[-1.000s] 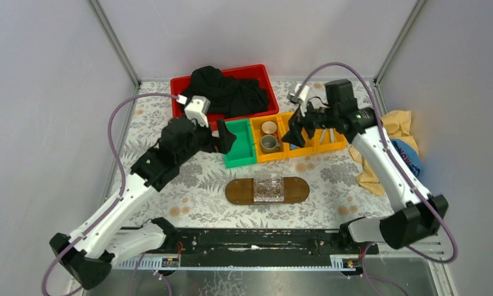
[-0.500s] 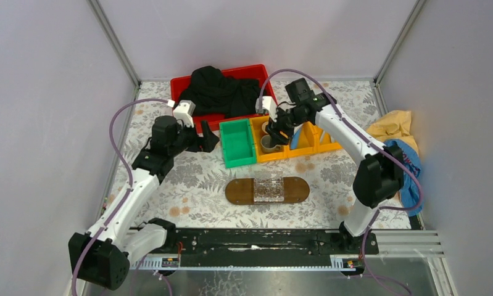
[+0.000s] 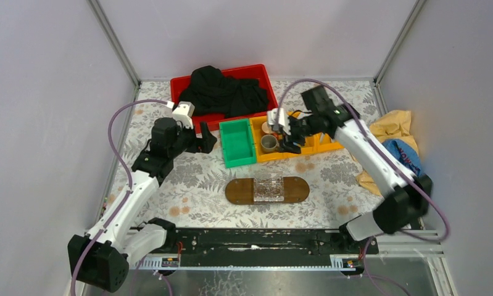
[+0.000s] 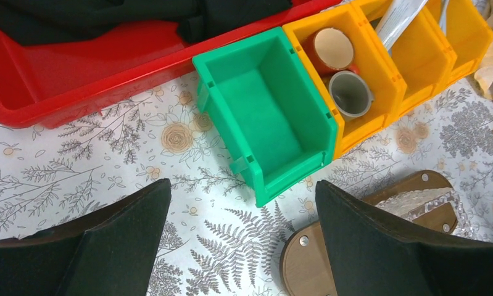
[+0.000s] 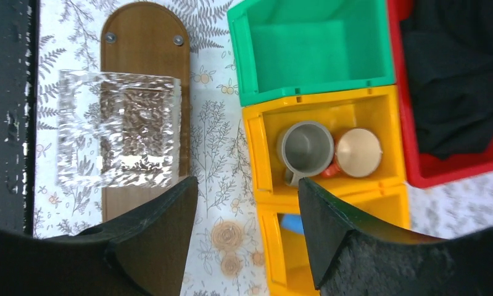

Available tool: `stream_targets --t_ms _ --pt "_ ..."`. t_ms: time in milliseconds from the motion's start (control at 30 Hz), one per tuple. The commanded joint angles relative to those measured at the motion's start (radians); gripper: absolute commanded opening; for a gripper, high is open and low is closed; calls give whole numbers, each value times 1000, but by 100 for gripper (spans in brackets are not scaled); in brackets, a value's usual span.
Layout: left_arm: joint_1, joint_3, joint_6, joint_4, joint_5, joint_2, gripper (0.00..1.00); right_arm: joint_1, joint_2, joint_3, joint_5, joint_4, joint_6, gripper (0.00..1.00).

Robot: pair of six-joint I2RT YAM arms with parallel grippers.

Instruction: Prepare toiletry sets of a toothbrush and toothpaste on the tray

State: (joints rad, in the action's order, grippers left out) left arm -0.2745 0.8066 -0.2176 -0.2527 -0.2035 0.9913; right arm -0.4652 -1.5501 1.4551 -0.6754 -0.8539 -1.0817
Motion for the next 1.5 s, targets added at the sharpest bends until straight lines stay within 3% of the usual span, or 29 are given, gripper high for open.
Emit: stream_targets --t_ms 0,167,367,500,600,733,833,1167,1367,1467 --pt "-9 -17 38 69 16 20 93 38 211 -151 -67 95 35 68" --pt "-9 -22 43 81 -8 30 94 83 275 -239 -110 141 72 68" --pt "-23 -31 36 98 -85 38 94 91 227 -180 -112 139 150 68" --pt "-25 -97 61 189 -68 42 96 188 179 -151 -197 150 170 69" --pt "-23 -99 -70 241 -70 36 96 278 130 -102 -240 189 234 71" --pt "-23 -12 -266 213 -89 7 96 294 47 8 -304 29 24 71" --pt "-23 8 -314 225 -69 -22 96 294 -5 55 -378 -107 -169 72" --pt "-22 32 -409 112 68 -132 96 285 -148 180 -410 -127 -210 74" --pt "-23 105 -416 46 69 -78 96 282 -257 258 -386 -307 -438 72" --pt "-23 115 -421 43 70 -39 96 281 -257 231 -383 -335 -475 70"
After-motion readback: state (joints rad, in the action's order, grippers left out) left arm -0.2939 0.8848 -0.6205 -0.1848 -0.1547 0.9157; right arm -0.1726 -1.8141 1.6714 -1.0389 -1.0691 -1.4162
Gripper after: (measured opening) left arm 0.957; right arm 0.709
